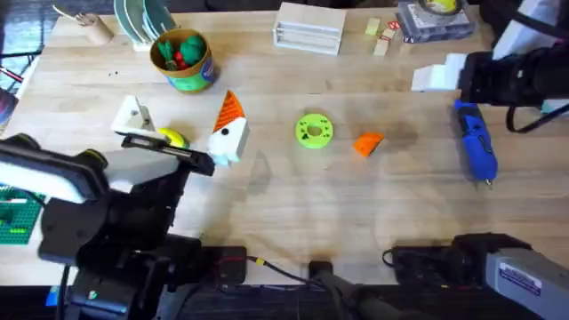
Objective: Pick up the gripper from the table and insert it into the empty holder that is missing its gripper. Then pick up a screw, insert it into the mounting hole, and use the screwdriver to tighten it. Finally, clean up the table by picking up the vegetable and placing it into the bucket.
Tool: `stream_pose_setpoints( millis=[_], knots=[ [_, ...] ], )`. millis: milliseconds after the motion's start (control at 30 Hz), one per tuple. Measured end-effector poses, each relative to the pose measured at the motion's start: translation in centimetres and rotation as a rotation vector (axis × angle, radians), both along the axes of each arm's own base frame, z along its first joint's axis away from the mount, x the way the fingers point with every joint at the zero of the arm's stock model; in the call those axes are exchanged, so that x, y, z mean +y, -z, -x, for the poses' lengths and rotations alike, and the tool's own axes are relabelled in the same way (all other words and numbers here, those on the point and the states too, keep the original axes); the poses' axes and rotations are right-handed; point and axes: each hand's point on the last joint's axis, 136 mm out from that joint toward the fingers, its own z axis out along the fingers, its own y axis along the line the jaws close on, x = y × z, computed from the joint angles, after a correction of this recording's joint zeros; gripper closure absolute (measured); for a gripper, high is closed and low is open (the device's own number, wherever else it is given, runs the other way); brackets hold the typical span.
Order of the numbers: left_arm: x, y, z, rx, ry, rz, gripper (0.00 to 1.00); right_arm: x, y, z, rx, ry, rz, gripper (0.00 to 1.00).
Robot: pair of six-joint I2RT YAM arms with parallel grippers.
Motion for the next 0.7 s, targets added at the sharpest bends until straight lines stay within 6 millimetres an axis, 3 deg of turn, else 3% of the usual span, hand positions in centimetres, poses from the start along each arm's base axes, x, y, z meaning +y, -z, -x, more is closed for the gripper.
stream_pose_setpoints(
  millis=[233, 333, 433, 633, 700],
  knots=[
    [0.0, 2.0, -1.1, -0.057, 0.022, -0.001, 0.008, 0.0, 0.0, 0.0, 0.0, 0.0, 0.0, 0.01],
    [-0.2, 3.8, -1.3, -0.026, 0.049, -0.007, 0.008, 0.0, 0.0, 0.0, 0.0, 0.0, 0.0, 0.011],
    [-0.3, 3.5, -1.2, -0.037, 0.063, -0.01, 0.008, 0.0, 0.0, 0.0, 0.0, 0.0, 0.0, 0.011],
    [-0.7, 6.6, -1.0, 0.095, 0.112, -0.006, 0.009, 0.0, 0.0, 0.0, 0.0, 0.0, 0.0, 0.01],
    [-1.0, 6.7, -0.9, 0.098, 0.133, -0.005, 0.008, 0.0, 0.0, 0.0, 0.0, 0.0, 0.0, 0.01]
  ],
)
